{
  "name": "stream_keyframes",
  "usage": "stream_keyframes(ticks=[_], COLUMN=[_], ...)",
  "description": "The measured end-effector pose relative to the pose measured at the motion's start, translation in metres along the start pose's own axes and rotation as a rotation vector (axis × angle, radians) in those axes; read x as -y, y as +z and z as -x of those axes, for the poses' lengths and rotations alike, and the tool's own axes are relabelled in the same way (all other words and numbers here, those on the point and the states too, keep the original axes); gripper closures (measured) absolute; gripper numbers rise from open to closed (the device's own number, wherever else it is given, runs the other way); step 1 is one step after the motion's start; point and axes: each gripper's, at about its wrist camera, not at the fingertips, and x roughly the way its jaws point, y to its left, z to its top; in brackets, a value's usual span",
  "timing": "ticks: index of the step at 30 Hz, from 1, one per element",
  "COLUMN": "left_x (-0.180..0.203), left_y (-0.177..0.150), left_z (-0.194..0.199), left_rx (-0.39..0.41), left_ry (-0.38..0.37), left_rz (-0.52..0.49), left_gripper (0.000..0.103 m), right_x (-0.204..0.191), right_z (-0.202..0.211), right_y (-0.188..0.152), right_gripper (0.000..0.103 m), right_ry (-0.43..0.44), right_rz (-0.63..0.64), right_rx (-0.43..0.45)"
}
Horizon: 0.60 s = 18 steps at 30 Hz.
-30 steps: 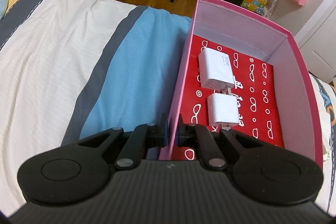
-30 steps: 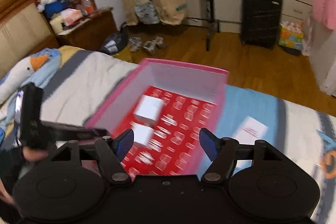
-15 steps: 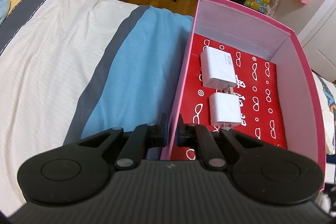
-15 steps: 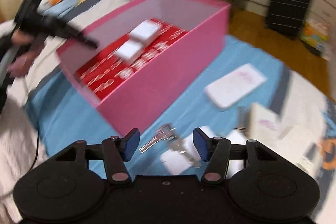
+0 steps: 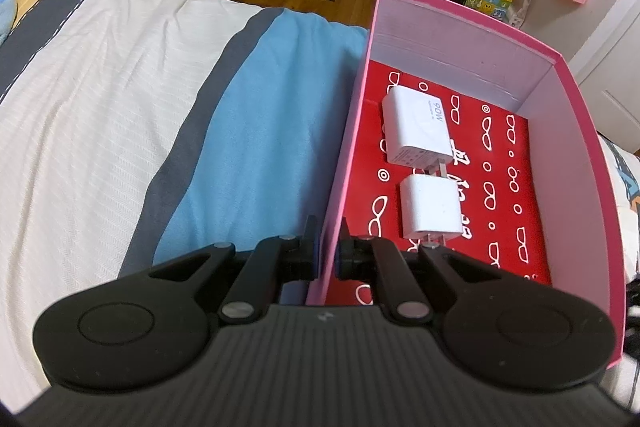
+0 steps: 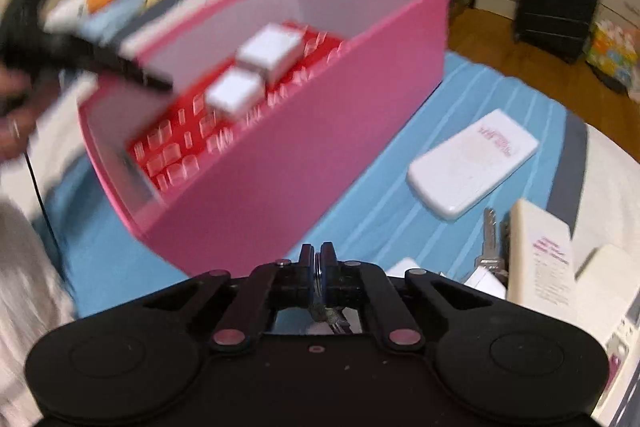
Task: Organize rigid objects
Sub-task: 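Return the right tool to the items and grasp the flat white power bank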
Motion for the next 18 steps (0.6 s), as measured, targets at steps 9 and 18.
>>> stream_keyframes(ticks=[9,18], left_x=[0.0,0.001], left_y=[-0.001,-0.001], left_z=[0.0,0.001], left_rx=[-0.001,0.006], left_ry=[0.001,0.001], left_rz=[0.003,-0.009], left_gripper=[0.097,0.098], right_x=[-0.011,-0.034], right_z=[0.054,0.111], right_y=[0.009,0.037], right_gripper=[0.099,0.099], right_ry=[-0.065,-0.099], right_rz=[-0.059,-0.046], right_rx=[0.17,0.39])
